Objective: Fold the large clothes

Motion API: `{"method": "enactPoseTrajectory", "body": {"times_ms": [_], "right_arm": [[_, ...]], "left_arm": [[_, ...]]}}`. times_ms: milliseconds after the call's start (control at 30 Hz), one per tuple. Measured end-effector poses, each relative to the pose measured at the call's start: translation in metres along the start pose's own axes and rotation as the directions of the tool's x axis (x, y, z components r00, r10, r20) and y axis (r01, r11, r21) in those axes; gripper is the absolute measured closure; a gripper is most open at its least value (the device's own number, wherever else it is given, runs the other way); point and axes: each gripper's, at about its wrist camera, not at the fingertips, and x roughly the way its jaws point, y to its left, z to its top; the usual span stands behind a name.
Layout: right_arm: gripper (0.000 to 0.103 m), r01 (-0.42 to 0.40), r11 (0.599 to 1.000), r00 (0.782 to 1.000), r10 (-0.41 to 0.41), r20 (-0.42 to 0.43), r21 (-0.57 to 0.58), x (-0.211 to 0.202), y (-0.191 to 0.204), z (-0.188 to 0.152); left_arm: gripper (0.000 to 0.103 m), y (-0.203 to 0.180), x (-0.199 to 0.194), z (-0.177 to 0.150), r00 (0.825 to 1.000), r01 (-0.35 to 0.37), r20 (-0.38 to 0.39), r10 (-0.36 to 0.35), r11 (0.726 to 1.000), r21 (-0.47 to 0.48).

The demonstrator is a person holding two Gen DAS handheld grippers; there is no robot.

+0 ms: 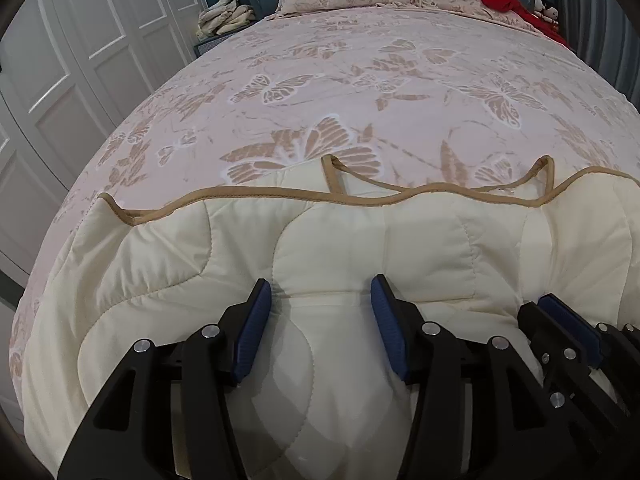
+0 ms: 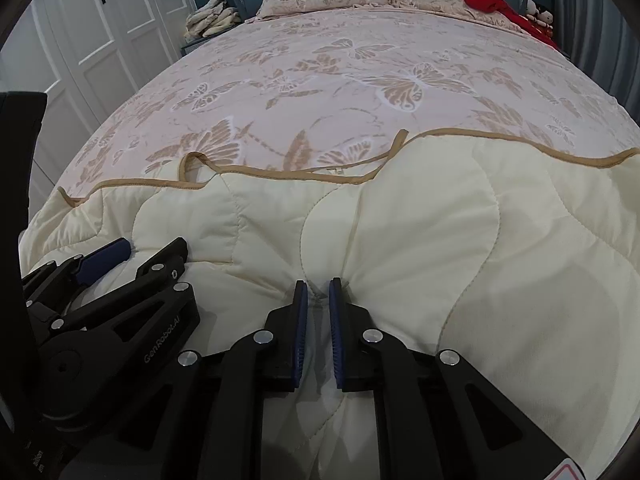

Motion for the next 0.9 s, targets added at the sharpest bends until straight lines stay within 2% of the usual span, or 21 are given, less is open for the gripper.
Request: {"method": "enactPoseTrajectory", "body": {"times_ms": [233,333,400,500,600,667,700,833,867,900], "right_arm": [[0.095,-0.007,1.0,1.0,0.007,0.006,0.003,0.002,0.0,0.0],[0.095,-0.051,0.998,0.998,0.052,-0.039,0.034,-0.004,-0.006,0.009],[0.09,-0.1,0.987,0.993,0.106,-0.043,0.124,-0.034,-0.015,0.017],[0.085,-0.149,0.979,0.988,0.152,-0.008,0.141,-0.084,-0.011,0.008],[0.085,-0.183,0.976,0.981,0.189,-0.041,0.116,-0.109,0.006,-0.015],[0.085,-0.193,0.977,0.976,0.201,-0.085,0.095,-0.111,0.022,-0.032],[0.084,-0.195,0.977,0.974,0.203,-0.098,0.085,-0.111,0.028,-0.039],[0.084,-0.182,0.982,0.964,0.189,-0.189,0.054,-0.091,0.051,-0.063],[0.084,-0.167,0.985,0.964,0.171,-0.202,0.04,-0.086,0.056,-0.069],[0.084,-0.151,0.988,0.967,0.153,-0.204,0.023,-0.085,0.059,-0.072]], "left_arm": [[0.052,0.001,0.001,0.0,1.0,0.012,-0.001,-0.012,1.0,-0.005],[0.048,0.028,-0.015,0.005,0.989,0.141,-0.017,-0.144,0.986,-0.093],[0.043,0.071,-0.043,0.002,0.979,0.198,-0.011,-0.205,0.956,-0.216],[0.031,0.143,-0.076,-0.021,0.963,0.256,0.017,-0.269,0.891,-0.374],[0.028,0.203,-0.083,-0.054,0.966,0.218,-0.015,-0.256,0.851,-0.478],[0.028,0.228,-0.077,-0.073,0.965,0.196,-0.049,-0.259,0.829,-0.523],[0.028,0.237,-0.073,-0.084,0.957,0.21,-0.053,-0.284,0.809,-0.549],[0.028,0.243,-0.053,-0.112,0.914,0.278,-0.07,-0.4,0.742,-0.611],[0.027,0.241,-0.048,-0.118,0.904,0.287,-0.069,-0.422,0.718,-0.635],[0.025,0.24,-0.048,-0.12,0.899,0.3,-0.059,-0.435,0.707,-0.641]]}}
